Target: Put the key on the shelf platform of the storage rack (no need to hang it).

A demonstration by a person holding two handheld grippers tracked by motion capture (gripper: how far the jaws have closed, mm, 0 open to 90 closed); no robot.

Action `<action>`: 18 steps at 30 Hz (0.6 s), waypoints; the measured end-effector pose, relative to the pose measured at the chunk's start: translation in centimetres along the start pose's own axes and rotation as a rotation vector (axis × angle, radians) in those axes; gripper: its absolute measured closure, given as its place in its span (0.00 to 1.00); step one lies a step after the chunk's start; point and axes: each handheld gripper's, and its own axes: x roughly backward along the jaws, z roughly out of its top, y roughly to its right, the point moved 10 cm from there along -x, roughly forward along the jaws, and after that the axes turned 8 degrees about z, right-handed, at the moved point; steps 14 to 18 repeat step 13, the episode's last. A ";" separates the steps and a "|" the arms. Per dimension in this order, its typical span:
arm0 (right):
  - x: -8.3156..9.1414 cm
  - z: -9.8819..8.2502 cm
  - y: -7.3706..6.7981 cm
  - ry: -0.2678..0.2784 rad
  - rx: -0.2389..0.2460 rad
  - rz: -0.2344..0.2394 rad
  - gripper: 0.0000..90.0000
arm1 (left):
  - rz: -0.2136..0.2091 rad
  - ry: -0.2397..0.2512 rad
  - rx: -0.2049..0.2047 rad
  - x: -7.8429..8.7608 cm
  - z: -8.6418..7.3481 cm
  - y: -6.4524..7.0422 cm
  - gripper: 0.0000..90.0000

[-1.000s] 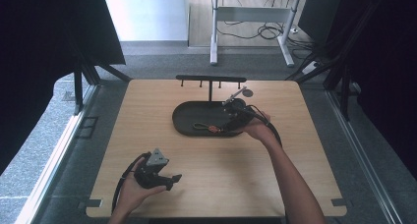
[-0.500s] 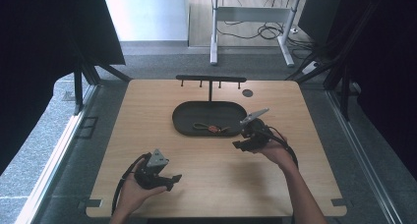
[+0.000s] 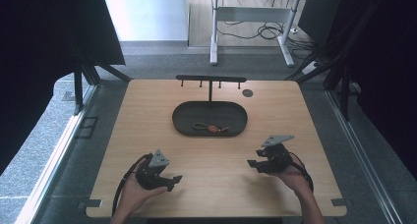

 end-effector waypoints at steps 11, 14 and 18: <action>0.6 -1.5 0.8 0.041 -0.032 -0.042 0.48 | -0.001 -0.017 -0.007 -0.5 0.0 0.6 0.30; 0.6 -1.3 0.6 0.054 -0.027 -0.045 0.46 | -0.002 -0.012 -0.006 -0.4 0.1 0.5 0.30; 0.6 -1.3 0.6 0.054 -0.027 -0.045 0.46 | -0.002 -0.012 -0.006 -0.4 0.1 0.5 0.30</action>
